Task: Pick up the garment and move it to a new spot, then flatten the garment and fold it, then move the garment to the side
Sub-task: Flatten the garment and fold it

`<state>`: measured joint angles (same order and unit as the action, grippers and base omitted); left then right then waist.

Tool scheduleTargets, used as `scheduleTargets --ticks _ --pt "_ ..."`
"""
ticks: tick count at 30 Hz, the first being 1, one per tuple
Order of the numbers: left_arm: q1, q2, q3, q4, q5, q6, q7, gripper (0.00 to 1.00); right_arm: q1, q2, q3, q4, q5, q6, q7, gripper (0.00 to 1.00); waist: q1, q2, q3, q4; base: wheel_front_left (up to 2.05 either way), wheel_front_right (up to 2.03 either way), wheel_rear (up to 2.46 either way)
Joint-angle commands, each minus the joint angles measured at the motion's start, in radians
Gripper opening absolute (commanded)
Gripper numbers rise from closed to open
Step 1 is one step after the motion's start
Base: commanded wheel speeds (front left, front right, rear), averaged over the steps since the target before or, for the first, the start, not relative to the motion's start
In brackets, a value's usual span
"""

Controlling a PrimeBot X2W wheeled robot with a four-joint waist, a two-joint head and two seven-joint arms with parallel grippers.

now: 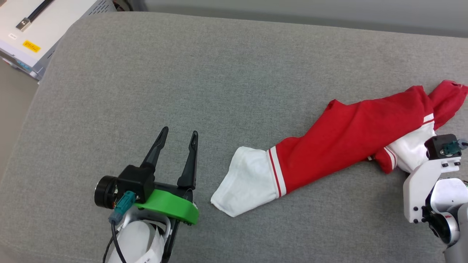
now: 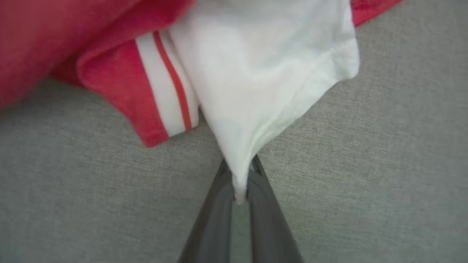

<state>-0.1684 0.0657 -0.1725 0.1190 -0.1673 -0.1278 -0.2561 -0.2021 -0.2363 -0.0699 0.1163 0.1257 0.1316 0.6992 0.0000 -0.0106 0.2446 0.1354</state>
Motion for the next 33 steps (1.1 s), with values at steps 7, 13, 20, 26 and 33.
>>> scheduleTargets --ticks 7,13,20,26,33 --pt "0.023 0.003 0.011 0.002 0.001 -0.003 -0.006 1.0 0.103 -0.051 -0.051 -0.135 -0.004 -0.001 0.039 0.0 0.0 0.0106 -0.073 -0.078 0.0 0.0 0.0" --pt "0.037 -0.001 0.018 -0.002 -0.001 -0.003 -0.006 1.0 0.216 -0.136 -0.138 -0.285 0.028 -0.001 0.159 0.0 0.0 0.0106 -0.094 -0.109 0.0 0.0 0.0" --pt "0.043 -0.005 0.014 -0.004 -0.002 -0.003 -0.006 1.0 0.31 -0.206 -0.243 -0.297 0.068 -0.001 0.261 0.0 0.0 0.0106 -0.093 -0.117 0.0 0.0 0.0" --pt "0.037 -0.005 0.003 -0.004 -0.003 -0.003 -0.006 1.0 0.299 -0.21 -0.24 -0.171 0.056 -0.001 0.191 1.0 0.0 0.0106 -0.085 -0.109 0.0 0.0 0.0" --pt "0.044 0.003 0.001 0.004 -0.003 -0.003 -0.006 1.0 0.23 -0.183 -0.222 -0.103 0.013 -0.001 0.016 1.0 0.0 0.0106 -0.106 -0.11 0.0 0.0 0.0"
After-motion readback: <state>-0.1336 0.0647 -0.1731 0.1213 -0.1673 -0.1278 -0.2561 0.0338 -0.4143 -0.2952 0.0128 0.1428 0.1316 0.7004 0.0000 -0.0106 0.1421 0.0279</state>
